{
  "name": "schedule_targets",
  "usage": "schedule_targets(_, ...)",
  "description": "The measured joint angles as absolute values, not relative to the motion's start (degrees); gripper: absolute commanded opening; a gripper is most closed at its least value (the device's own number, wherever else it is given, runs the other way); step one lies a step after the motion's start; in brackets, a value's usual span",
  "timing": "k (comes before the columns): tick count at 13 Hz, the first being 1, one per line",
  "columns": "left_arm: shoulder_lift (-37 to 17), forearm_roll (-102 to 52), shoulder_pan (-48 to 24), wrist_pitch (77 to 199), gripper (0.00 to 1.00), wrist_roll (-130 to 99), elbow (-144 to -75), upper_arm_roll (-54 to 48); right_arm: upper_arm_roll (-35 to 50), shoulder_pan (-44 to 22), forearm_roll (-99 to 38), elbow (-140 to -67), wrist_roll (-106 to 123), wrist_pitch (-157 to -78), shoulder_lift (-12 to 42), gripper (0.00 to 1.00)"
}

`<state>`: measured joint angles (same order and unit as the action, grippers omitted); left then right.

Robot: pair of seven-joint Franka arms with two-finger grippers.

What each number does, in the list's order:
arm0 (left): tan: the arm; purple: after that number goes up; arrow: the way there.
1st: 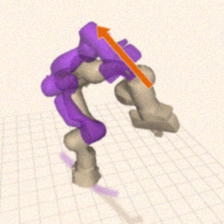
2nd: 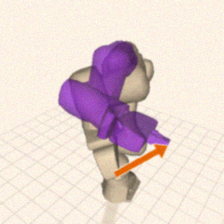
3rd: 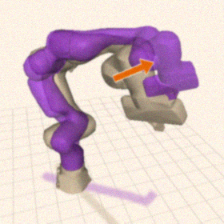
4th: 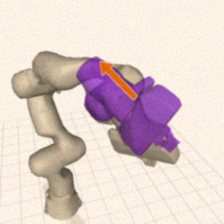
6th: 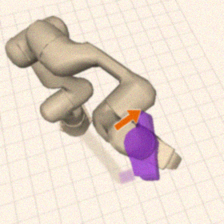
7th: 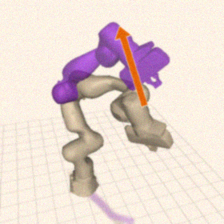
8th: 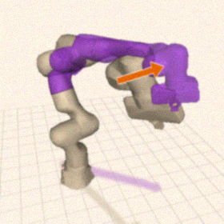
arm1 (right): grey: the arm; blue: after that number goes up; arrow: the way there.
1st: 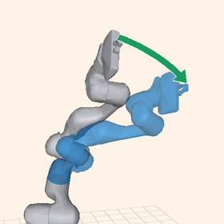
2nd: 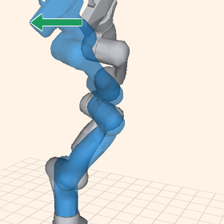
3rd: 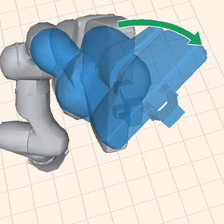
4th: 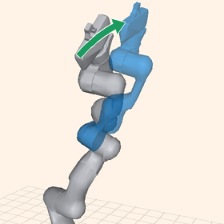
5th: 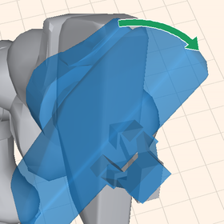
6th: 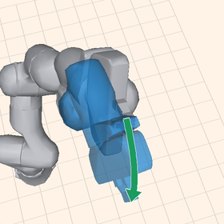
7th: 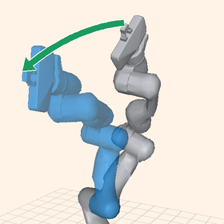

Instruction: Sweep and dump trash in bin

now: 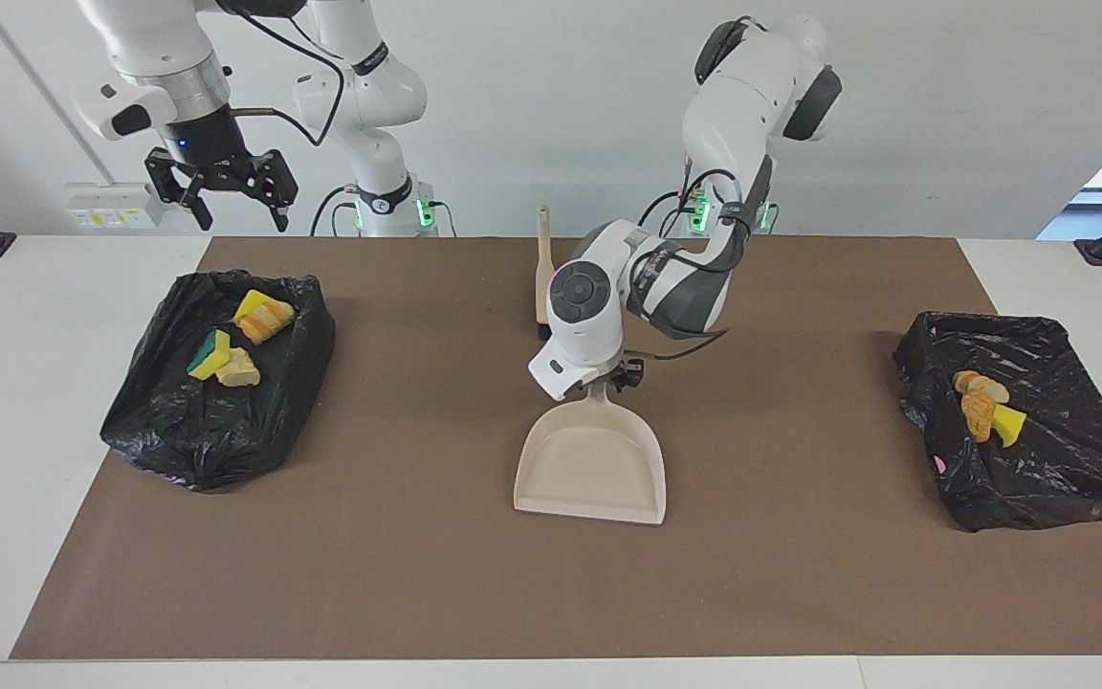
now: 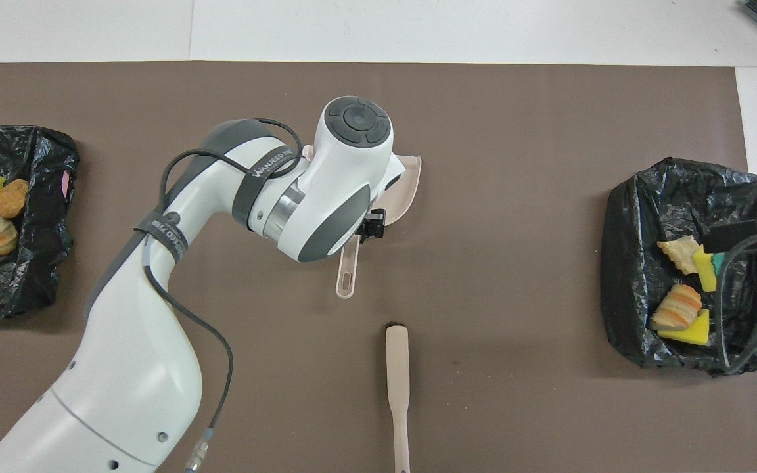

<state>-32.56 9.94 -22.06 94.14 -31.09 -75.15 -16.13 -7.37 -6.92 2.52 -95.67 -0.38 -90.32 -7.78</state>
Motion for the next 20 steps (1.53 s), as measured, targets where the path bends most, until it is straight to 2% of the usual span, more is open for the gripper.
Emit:
schedule_targets(3, -24.0, 9.9, -17.2, 93.8, 1.0, -30.4, -82.6, -14.9, -7.4, -6.9, 2.5, -95.7, -0.4, -90.3, -7.8, 1.0)
schedule_targets(7, -17.7, 9.2, -10.7, 95.2, 1.0, -21.9, -89.4, -13.2, -7.4, -6.9, 2.5, -95.7, -0.4, -90.3, -7.8, 1.0)
schedule_targets(11, -8.6, 4.9, -8.8, 97.5, 1.0, -9.2, -95.3, -5.6, -7.4, -6.9, 2.5, -95.7, -0.4, -90.3, -7.8, 1.0)
schedule_targets(17, 1.0, 3.7, -7.5, 97.5, 1.0, -1.6, -96.7, -0.2, -7.4, -6.9, 2.5, -95.7, -0.4, -90.3, -7.8, 1.0)
schedule_targets(20, 3.2, 3.6, -4.3, 96.6, 1.0, -1.0, -94.1, -0.9, -7.4, -6.9, 2.5, -95.7, -0.4, -90.3, -7.8, 1.0)
